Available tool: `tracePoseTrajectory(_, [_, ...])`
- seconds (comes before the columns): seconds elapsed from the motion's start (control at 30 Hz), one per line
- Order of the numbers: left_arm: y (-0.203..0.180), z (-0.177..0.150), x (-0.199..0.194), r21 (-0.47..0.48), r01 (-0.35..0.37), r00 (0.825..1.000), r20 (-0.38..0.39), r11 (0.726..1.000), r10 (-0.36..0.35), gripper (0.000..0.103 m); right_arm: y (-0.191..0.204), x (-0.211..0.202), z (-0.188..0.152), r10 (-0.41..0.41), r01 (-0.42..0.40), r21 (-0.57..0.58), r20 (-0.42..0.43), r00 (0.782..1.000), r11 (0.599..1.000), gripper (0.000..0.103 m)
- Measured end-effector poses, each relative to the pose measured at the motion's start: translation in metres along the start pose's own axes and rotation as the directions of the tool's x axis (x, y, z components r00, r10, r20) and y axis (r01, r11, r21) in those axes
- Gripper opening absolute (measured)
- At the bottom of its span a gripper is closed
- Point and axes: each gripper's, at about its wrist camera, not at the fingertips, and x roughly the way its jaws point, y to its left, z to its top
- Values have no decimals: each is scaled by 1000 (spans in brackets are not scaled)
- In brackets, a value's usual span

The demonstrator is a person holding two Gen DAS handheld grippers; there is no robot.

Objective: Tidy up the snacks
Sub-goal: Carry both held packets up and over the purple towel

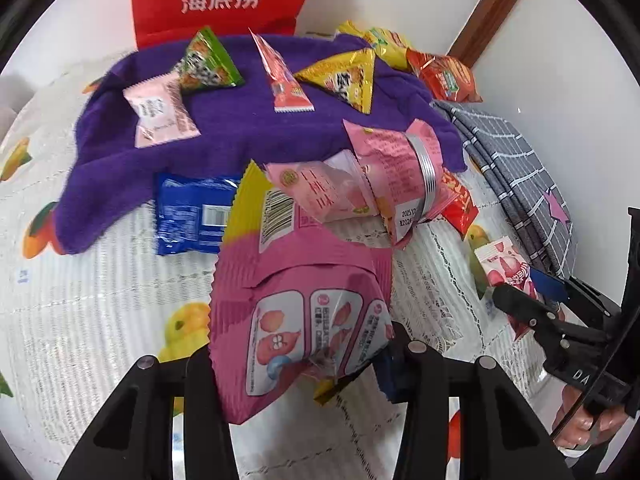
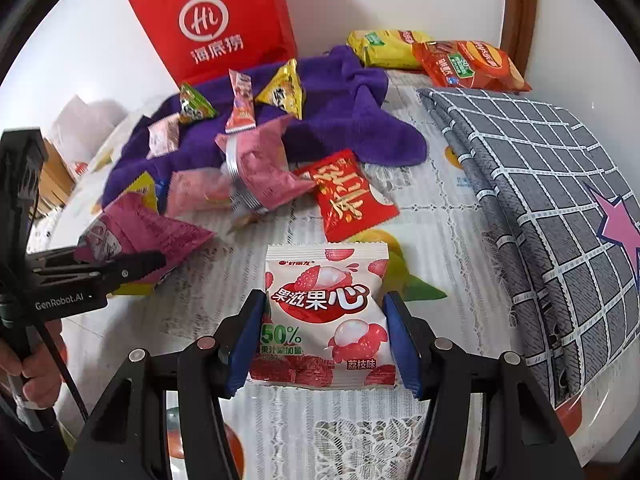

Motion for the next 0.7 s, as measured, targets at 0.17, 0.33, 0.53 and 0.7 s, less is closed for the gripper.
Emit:
tracePoseTrajectory(0.17, [7, -3, -20, -4, -9, 999, 33, 1000, 9, 43, 9, -9, 1, 22, -22, -3, 14, 1000, 1000, 59])
tracePoseTrajectory(0.33, [13, -4, -37, -20, -33, 997, 66, 999, 34, 43, 20, -19, 2, 46, -45, -18, 27, 999, 999, 59])
tracePoseTrajectory(0.53, [19, -2, -55, -34, -39, 993, 107, 999, 42, 43, 29, -23, 5, 59, -58, -19, 24, 998, 998, 59])
tracePoseTrajectory(0.7, [18, 12, -66, -11, -54, 989, 139, 998, 55, 43, 34, -31, 20, 67, -67, -13, 57, 996, 998, 59])
